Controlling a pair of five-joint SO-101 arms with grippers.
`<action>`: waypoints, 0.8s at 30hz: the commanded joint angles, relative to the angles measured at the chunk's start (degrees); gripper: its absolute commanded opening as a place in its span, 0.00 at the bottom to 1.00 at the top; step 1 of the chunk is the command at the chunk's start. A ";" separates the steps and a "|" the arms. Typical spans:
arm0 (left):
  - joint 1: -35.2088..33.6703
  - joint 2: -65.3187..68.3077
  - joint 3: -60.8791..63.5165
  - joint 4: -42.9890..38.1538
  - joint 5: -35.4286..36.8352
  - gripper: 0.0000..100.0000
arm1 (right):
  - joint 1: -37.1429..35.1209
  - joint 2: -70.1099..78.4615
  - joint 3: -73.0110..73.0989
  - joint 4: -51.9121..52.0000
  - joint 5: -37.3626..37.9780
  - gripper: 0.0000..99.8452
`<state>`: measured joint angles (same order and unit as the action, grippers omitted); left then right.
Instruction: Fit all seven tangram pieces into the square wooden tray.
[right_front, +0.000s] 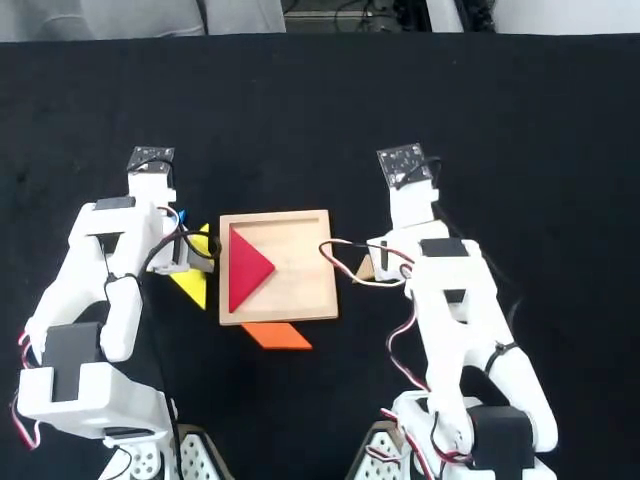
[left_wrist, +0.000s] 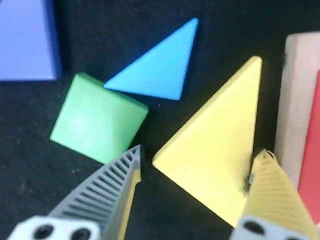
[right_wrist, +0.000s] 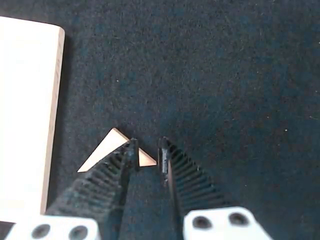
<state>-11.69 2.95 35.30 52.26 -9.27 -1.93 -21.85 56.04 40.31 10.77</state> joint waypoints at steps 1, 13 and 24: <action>-0.13 -0.35 -1.89 -0.88 -2.37 0.34 | 0.79 -2.59 -0.04 -0.97 0.00 0.08; 0.84 -0.26 -1.36 -2.11 -4.04 0.33 | 0.79 -2.59 -0.04 -0.97 0.00 0.08; 3.47 -0.35 -0.31 -2.37 -8.09 0.33 | 0.79 -2.59 -0.04 -0.97 0.00 0.08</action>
<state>-9.23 2.95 35.30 50.51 -16.75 -1.93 -21.85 56.22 40.31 10.77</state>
